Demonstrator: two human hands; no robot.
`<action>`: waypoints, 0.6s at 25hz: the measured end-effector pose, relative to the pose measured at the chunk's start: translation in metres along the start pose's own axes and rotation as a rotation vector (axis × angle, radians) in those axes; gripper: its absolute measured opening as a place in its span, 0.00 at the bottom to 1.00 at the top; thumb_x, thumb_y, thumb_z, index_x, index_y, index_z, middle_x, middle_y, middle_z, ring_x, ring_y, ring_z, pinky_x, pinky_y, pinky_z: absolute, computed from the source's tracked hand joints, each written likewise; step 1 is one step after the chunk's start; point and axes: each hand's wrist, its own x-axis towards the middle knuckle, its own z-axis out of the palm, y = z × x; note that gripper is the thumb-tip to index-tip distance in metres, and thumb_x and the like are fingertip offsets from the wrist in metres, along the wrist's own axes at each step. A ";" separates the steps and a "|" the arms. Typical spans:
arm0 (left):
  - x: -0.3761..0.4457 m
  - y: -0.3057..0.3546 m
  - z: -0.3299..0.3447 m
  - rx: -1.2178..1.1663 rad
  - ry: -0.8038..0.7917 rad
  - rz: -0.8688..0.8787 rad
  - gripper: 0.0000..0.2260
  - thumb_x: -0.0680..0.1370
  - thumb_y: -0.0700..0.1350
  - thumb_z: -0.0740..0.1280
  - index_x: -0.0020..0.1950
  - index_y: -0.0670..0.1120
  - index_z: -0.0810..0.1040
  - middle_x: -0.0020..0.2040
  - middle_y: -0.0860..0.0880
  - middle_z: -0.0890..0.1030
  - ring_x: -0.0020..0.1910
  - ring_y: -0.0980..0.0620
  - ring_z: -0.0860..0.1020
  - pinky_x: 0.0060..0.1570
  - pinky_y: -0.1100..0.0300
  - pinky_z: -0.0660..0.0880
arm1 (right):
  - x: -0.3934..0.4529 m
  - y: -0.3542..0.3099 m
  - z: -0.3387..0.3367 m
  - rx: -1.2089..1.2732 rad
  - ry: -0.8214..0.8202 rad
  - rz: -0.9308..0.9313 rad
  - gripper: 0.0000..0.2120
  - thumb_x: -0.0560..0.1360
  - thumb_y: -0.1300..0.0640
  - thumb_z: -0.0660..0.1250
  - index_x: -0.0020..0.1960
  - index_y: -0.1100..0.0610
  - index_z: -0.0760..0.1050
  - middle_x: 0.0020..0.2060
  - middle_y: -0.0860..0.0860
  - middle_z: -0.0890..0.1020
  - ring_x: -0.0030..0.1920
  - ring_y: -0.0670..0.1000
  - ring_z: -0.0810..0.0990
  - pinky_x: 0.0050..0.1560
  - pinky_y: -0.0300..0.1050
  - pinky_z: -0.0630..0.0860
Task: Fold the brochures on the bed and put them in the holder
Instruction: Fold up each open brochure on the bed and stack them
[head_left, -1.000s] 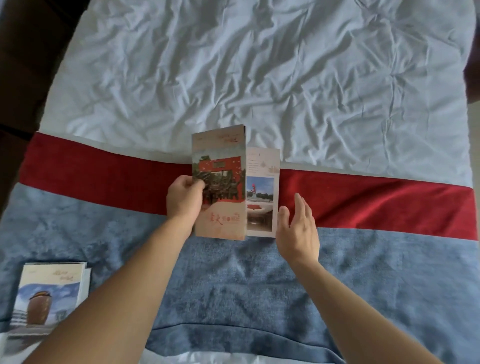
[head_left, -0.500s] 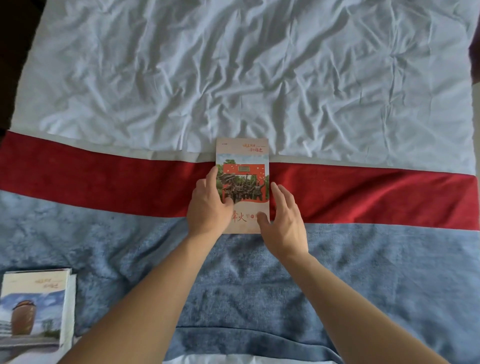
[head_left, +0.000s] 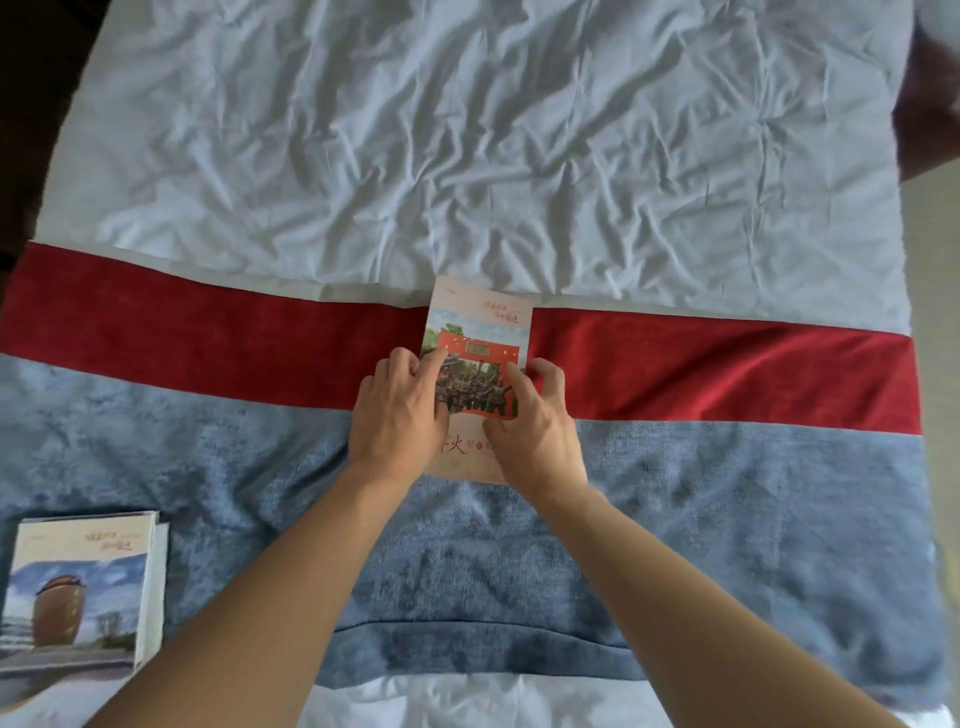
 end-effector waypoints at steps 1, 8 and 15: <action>-0.008 -0.006 -0.004 0.000 0.003 -0.010 0.29 0.72 0.42 0.74 0.72 0.46 0.71 0.50 0.45 0.73 0.46 0.46 0.73 0.43 0.51 0.72 | -0.006 -0.008 0.004 -0.015 -0.019 -0.027 0.31 0.73 0.62 0.69 0.74 0.53 0.66 0.75 0.52 0.59 0.55 0.56 0.80 0.46 0.41 0.75; -0.076 -0.082 -0.043 -0.009 0.042 -0.092 0.31 0.70 0.44 0.73 0.72 0.46 0.70 0.53 0.45 0.72 0.50 0.44 0.73 0.48 0.51 0.72 | -0.047 -0.078 0.062 -0.114 -0.154 -0.226 0.31 0.75 0.59 0.67 0.76 0.56 0.62 0.79 0.53 0.55 0.68 0.60 0.72 0.61 0.52 0.75; -0.166 -0.187 -0.073 -0.042 0.098 -0.270 0.24 0.70 0.44 0.72 0.65 0.46 0.74 0.53 0.44 0.74 0.51 0.43 0.74 0.50 0.50 0.72 | -0.100 -0.168 0.147 -0.135 -0.256 -0.398 0.30 0.72 0.59 0.69 0.73 0.57 0.68 0.75 0.57 0.64 0.65 0.63 0.73 0.60 0.58 0.76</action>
